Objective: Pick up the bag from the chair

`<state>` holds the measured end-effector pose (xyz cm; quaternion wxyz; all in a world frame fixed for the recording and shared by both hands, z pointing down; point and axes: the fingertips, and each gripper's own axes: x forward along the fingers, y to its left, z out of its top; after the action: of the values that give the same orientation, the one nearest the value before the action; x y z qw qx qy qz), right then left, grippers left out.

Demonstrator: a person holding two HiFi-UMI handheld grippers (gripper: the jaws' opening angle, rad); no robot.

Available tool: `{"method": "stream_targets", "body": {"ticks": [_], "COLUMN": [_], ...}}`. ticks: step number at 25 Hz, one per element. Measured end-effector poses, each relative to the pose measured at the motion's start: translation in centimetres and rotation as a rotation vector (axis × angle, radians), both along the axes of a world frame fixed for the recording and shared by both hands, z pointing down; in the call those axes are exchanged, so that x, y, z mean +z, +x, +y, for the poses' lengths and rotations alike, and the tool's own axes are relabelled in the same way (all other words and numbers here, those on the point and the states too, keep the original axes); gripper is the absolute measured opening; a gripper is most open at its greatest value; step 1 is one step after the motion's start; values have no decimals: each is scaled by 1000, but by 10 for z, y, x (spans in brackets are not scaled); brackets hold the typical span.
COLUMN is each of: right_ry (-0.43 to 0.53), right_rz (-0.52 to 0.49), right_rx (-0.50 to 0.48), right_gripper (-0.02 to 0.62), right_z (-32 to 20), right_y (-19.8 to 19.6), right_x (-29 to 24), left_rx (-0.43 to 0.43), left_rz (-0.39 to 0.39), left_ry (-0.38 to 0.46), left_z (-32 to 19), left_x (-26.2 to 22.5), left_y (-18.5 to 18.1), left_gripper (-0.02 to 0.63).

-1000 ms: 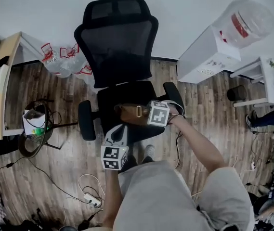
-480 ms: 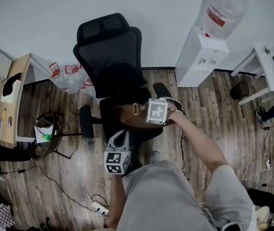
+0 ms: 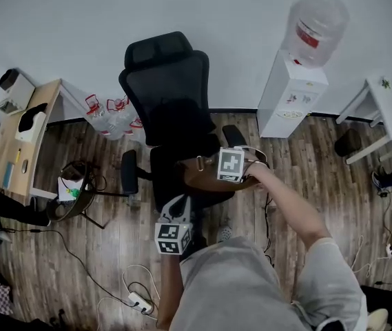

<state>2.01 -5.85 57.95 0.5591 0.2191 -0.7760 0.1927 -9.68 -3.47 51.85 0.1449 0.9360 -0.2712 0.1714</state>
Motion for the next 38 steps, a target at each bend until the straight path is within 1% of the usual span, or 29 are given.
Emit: {"method": "stream_targets", "body": {"ticks": [8,20,27,32,38], "right_ry": [-22,-26,-33,-22,-34], "right_rz": [-25,-23,-22,-28,-36], "right_rx": [18,32,24,11,-15], "right_gripper": [121,118,117,114,112], "right_z": [24,32,30,27,29], "right_y": [-9,-6,-9,-18,-26], "right_x": [7,7,10,11,11], "left_rx": [40,56,55,63,55], "left_rz": [-10,-8,-5,-11,-6], "left_ry": [-9,-8,-3,7,16], "left_z": [26,35,34,35,34], "left_x": [9,10,7,5,-1], "left_y": [6,15,22,29,31], "left_gripper": [6,6,6,6,6]}}
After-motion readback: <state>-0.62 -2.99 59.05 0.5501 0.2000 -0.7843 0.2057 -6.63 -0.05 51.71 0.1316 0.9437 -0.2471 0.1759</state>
